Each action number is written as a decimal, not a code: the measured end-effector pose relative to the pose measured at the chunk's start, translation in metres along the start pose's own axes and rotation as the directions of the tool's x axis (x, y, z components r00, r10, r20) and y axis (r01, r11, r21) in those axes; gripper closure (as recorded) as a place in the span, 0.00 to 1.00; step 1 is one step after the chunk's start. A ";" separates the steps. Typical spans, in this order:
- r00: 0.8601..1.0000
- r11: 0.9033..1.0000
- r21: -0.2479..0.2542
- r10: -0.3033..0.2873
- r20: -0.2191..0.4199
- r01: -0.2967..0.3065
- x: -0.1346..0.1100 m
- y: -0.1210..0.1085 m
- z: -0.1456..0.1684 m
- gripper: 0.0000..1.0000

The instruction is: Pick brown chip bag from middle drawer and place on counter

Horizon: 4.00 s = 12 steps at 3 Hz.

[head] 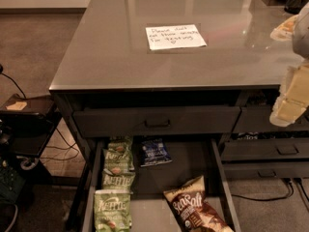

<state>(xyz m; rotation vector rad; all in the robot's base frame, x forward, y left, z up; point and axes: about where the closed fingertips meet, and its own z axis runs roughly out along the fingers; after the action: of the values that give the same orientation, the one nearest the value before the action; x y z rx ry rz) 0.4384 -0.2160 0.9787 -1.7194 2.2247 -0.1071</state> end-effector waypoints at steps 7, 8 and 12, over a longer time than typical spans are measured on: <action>0.940 0.946 -0.247 0.266 0.213 -0.212 0.043 0.138 0.276 0.00; 0.939 0.942 -0.258 0.272 0.210 -0.215 0.045 0.143 0.282 0.00; 0.924 0.947 -0.210 0.293 0.247 -0.244 0.089 0.203 0.462 0.00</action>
Offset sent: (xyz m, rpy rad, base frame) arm -0.0020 -0.0009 -0.0536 0.0799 0.0307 -0.0235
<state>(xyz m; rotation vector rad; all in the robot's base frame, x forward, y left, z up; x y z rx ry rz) 0.3687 -0.1820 0.4725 -1.3870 2.2826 0.3826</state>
